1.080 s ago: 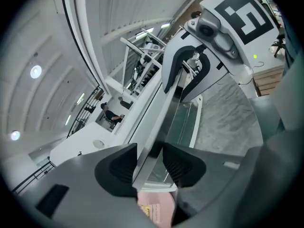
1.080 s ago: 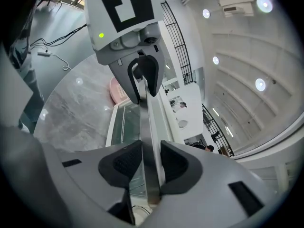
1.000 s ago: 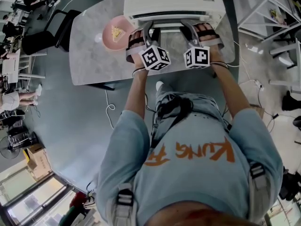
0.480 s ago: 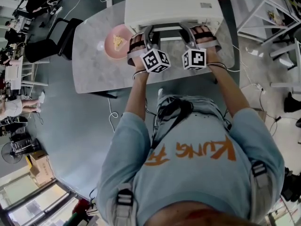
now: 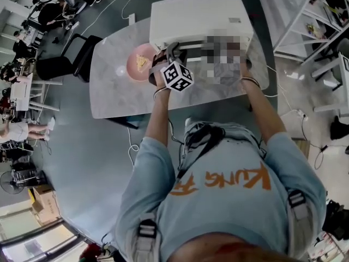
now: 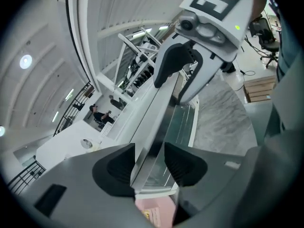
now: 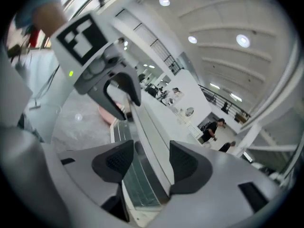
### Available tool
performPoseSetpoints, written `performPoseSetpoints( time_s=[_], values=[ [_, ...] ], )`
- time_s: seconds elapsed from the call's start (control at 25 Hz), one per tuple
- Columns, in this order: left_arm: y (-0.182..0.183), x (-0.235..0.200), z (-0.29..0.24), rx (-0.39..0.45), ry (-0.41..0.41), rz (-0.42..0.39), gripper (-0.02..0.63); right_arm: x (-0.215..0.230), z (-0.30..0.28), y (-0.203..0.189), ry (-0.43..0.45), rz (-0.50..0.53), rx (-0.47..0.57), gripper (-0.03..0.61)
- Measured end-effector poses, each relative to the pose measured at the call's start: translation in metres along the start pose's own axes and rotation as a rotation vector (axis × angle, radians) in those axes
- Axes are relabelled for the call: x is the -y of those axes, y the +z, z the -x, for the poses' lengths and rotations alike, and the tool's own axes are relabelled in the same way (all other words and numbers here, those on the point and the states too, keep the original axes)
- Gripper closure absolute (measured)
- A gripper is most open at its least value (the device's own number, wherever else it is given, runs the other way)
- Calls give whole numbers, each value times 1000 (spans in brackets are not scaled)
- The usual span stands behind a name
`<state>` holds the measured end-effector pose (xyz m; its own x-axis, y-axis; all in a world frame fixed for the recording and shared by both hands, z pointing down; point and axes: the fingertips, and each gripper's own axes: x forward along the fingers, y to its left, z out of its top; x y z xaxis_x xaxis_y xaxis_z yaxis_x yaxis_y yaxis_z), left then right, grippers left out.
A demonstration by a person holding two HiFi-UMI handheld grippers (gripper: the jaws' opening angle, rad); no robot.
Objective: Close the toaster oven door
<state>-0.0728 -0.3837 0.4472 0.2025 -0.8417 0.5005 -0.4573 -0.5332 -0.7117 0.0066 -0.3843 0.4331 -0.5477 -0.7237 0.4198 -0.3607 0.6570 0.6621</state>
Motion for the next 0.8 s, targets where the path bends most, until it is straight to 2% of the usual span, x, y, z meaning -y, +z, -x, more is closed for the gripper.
performPoseSetpoints(
  time_s=[0.08,0.16,0.24,0.32,0.4,0.48,0.56,0.64,0.68,0.72,0.8],
  values=[
    [7,-2,10,21,-6,-2,436,11,14,8,14,-181,75,356],
    [26,-7,24,86,2,48,436,26,29,14,3,-314,145,378],
    [55,-22,39,200,17,169,436,46,43,23,-23,-429,211,411],
    [82,-42,53,320,38,323,437,66,55,32,-43,-532,280,455],
    [100,-61,62,398,72,475,440,88,65,38,-63,-630,353,466],
    [111,-74,67,444,110,625,445,112,74,41,-116,-714,412,486],
    [115,-84,72,489,152,763,476,130,85,41,-185,-786,447,534],
    [112,-93,79,524,207,899,566,141,98,37,-233,-877,487,580],
    [108,-96,82,533,233,960,608,143,105,36,-241,-922,514,580],
    [102,-97,85,535,250,1005,611,142,112,34,-246,-955,538,580],
    [93,-93,90,523,265,1042,612,140,124,27,-272,-977,550,581]
  ],
)
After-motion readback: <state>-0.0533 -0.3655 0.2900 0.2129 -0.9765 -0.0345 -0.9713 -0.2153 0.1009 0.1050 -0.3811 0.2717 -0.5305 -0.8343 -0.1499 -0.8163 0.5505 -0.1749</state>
